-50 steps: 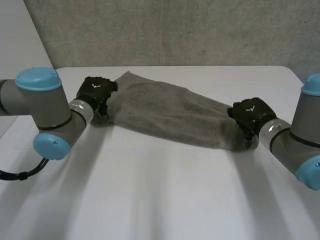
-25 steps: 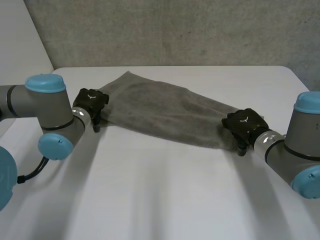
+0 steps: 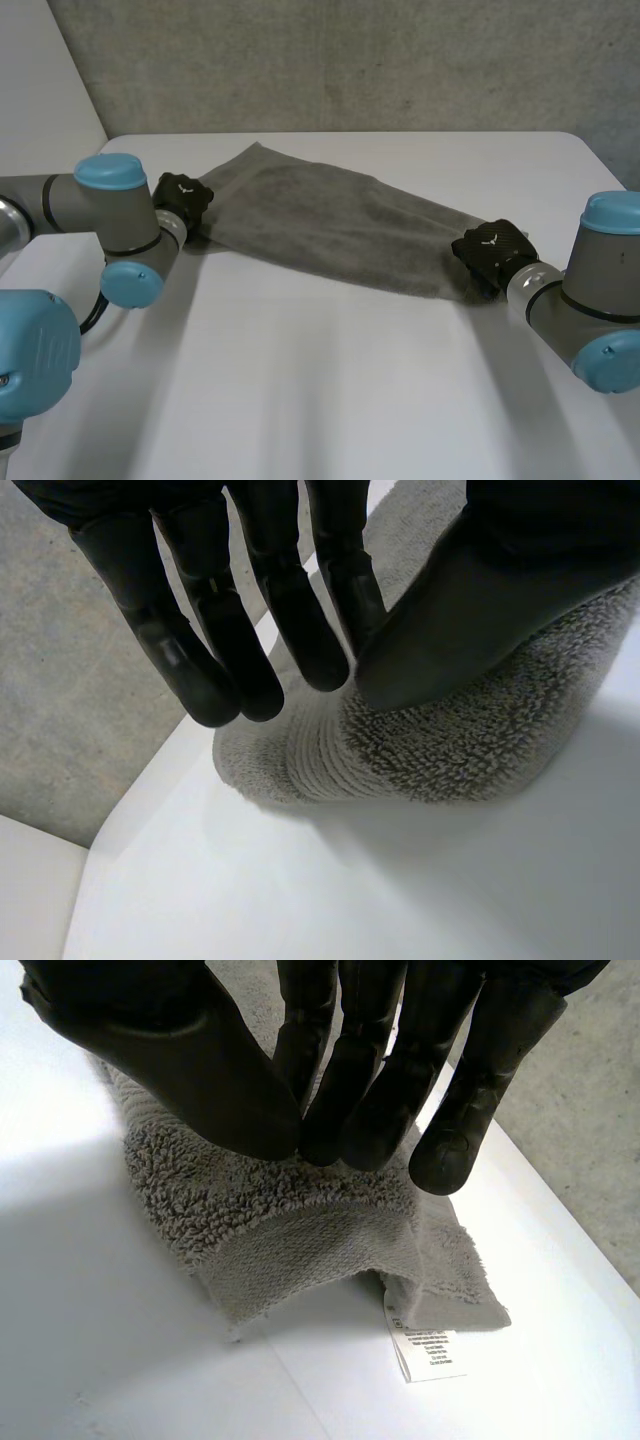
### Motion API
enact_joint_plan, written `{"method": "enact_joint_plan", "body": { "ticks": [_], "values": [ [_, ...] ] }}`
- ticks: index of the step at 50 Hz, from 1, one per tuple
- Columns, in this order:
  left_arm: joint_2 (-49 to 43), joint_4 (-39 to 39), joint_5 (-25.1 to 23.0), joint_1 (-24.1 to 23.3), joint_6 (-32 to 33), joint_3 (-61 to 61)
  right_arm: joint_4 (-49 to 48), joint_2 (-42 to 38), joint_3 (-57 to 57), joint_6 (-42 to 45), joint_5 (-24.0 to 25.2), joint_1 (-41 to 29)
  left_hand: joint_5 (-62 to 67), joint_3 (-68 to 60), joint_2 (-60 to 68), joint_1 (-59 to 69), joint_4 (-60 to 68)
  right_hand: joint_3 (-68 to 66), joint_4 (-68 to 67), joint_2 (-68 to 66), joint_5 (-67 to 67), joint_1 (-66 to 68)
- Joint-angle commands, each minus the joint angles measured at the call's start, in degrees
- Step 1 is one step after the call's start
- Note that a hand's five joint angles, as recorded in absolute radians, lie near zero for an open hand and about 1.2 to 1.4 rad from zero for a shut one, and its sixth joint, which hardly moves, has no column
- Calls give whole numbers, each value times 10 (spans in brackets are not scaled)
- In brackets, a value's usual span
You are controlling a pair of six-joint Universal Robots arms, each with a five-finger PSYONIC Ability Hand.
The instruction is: Fold the towel.
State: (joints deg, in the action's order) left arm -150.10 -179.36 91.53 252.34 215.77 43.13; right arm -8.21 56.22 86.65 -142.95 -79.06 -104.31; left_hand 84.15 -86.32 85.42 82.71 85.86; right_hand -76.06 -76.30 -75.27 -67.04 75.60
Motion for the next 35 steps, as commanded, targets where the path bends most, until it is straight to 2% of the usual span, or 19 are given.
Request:
{"method": "enact_joint_plan", "body": {
  "ticks": [1,10,11,12,13,14,15,16,25,35],
  "values": [
    [10,7,1,-3,-4,5,2,0,0,-1,0,-1,-141,63,-54,-27,-59,-39,-37,-47,-30,44],
    [68,27,1,0,-75,24,8,21,9,-2,-3,2,-141,63,-54,-27,-59,-28,-26,-36,-19,33],
    [77,28,-1,1,-83,28,8,37,16,-3,0,2,-141,63,-54,-27,-59,170,172,162,180,-165],
    [77,28,-1,1,-83,28,8,37,16,-3,0,2,-141,63,-54,-27,-59,172,174,164,182,-167],
    [83,28,-2,0,-87,35,8,52,28,-5,7,3,-313,235,-225,-198,-230,285,288,277,295,-281],
    [86,28,-3,0,-84,42,5,63,40,-4,11,3,-449,371,-362,-335,-366,315,317,307,324,-310],
    [86,28,-3,0,-84,42,5,63,40,-4,11,3,-451,373,-363,-336,-368,315,317,307,325,-310],
    [86,28,-3,0,-83,45,0,69,49,-3,11,5,-519,441,-432,-405,-436,332,334,324,341,-327],
    [58,25,-6,-1,-76,28,-1,65,63,-2,12,2,-590,512,-503,-476,-507,444,447,436,454,-440],
    [-3,31,-5,-2,-17,-21,-24,19,47,1,8,1,-592,514,-505,-478,-509,449,452,442,459,-445]
  ]
}}
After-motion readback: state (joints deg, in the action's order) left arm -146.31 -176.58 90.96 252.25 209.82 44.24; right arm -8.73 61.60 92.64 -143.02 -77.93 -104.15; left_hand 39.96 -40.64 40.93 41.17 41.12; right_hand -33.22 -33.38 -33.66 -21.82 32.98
